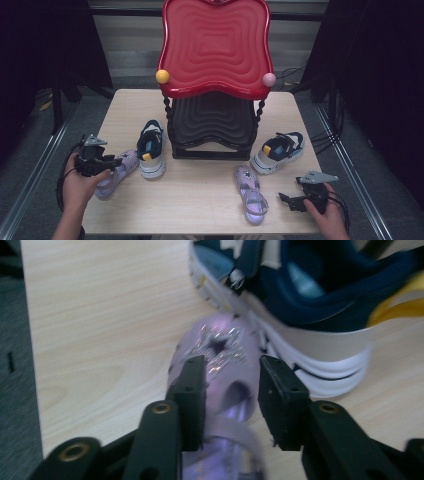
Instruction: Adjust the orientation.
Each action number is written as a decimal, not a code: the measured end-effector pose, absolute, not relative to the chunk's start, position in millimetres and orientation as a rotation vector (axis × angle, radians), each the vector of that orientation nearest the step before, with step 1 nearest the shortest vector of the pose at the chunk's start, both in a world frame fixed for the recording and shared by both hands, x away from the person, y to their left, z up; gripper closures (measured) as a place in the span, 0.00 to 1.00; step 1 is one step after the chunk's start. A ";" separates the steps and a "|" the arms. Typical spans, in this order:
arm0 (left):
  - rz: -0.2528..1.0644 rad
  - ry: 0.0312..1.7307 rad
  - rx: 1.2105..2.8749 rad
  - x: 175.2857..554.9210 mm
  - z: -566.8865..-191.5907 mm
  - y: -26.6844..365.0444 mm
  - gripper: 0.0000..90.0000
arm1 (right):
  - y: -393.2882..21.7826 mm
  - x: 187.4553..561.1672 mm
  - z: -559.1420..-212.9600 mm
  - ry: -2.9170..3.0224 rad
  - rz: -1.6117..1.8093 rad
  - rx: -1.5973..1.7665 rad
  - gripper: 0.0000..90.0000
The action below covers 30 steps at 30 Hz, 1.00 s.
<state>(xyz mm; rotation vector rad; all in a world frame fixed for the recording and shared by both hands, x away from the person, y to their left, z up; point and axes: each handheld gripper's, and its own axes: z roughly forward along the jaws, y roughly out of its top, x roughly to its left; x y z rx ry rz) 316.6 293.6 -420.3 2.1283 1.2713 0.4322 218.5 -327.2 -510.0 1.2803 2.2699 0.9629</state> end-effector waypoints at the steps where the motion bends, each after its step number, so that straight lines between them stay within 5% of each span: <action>1: 0.440 1.252 2.139 314.3 -418.0 293.6 0.68 | -327.1 218.5 -510.0 2.270 0.963 1.280 0.09; 30: 0.438 1.177 2.172 274.2 -424.3 325.2 0.63 | -327.1 218.5 -510.0 2.270 0.962 1.280 0.09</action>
